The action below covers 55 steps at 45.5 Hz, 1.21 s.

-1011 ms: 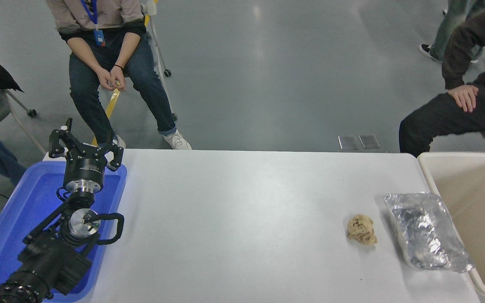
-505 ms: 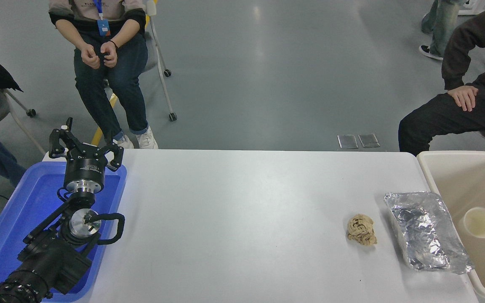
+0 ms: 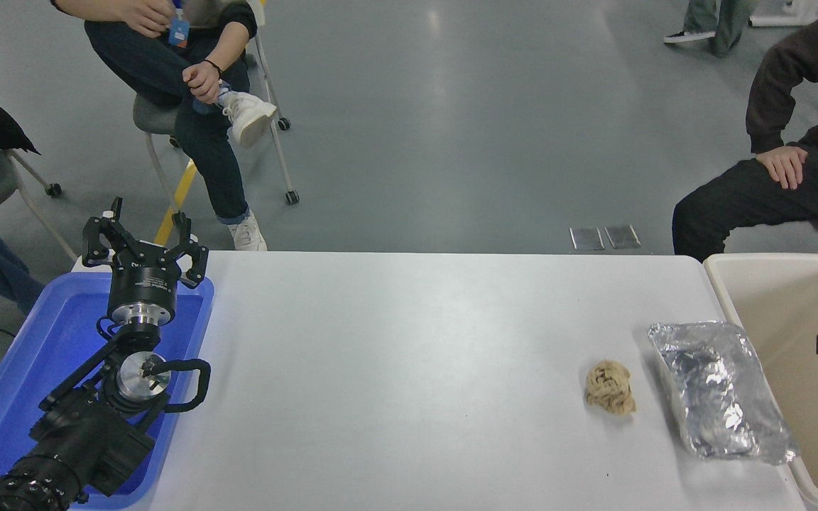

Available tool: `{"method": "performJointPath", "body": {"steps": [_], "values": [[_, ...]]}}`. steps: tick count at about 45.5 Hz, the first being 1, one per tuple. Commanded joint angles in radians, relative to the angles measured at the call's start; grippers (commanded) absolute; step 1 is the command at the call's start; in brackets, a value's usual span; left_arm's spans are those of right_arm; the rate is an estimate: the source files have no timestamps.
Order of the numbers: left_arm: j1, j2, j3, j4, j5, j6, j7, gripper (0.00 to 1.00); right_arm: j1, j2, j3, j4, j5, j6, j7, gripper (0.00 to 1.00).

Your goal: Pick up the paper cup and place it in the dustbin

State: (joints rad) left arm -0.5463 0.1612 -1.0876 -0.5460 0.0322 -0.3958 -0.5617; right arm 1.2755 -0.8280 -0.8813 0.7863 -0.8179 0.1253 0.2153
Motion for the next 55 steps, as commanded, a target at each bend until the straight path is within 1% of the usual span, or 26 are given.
{"method": "performJointPath", "body": {"steps": [1, 6, 10, 18, 24, 28, 35, 42, 47, 55], "values": [[0.0, 0.0, 0.0, 0.0, 0.002, 0.0, 0.002, 0.99, 0.477, -0.039, -0.258, 0.381, -0.009, 0.105, 0.002, 1.0], [0.0, 0.0, 0.0, -0.002, 0.002, 0.0, 0.002, 0.99, 0.68, 0.021, -0.37, 0.53, -0.007, 0.184, 0.002, 1.0], [0.0, 0.0, 0.0, 0.0, 0.002, 0.0, 0.002, 0.99, 0.795, 0.101, -0.445, 0.626, 0.012, 0.231, 0.004, 1.0], [0.0, 0.0, 0.0, 0.0, 0.002, 0.0, 0.002, 0.99, 0.924, 0.262, -0.49, 0.789, 0.229, 0.263, 0.004, 1.0], [0.002, 0.0, 0.0, 0.0, 0.0, 0.0, 0.002, 0.99, 0.992, 0.34, -0.455, 0.817, 0.373, 0.364, 0.004, 1.0], [0.002, 0.0, 0.0, 0.0, 0.002, 0.0, 0.002, 0.99, 1.015, 0.374, -0.427, 0.826, 0.453, 0.401, 0.003, 1.0], [0.002, 0.0, 0.0, 0.0, 0.0, 0.0, 0.002, 0.99, 1.035, 0.472, -0.424, 0.827, 0.551, 0.404, -0.005, 1.0], [0.002, 0.0, 0.0, 0.0, 0.0, 0.0, 0.002, 0.99, 1.061, 0.529, -0.424, 0.844, 0.615, 0.405, -0.005, 1.0], [0.002, 0.0, 0.0, 0.0, 0.0, 0.0, 0.0, 0.99, 1.07, 0.57, -0.424, 0.846, 0.634, 0.405, -0.005, 1.0], [0.002, 0.0, 0.0, 0.0, 0.0, 0.0, 0.0, 0.99, 1.085, 0.584, -0.432, 0.846, 0.645, 0.405, -0.004, 1.0]]}}
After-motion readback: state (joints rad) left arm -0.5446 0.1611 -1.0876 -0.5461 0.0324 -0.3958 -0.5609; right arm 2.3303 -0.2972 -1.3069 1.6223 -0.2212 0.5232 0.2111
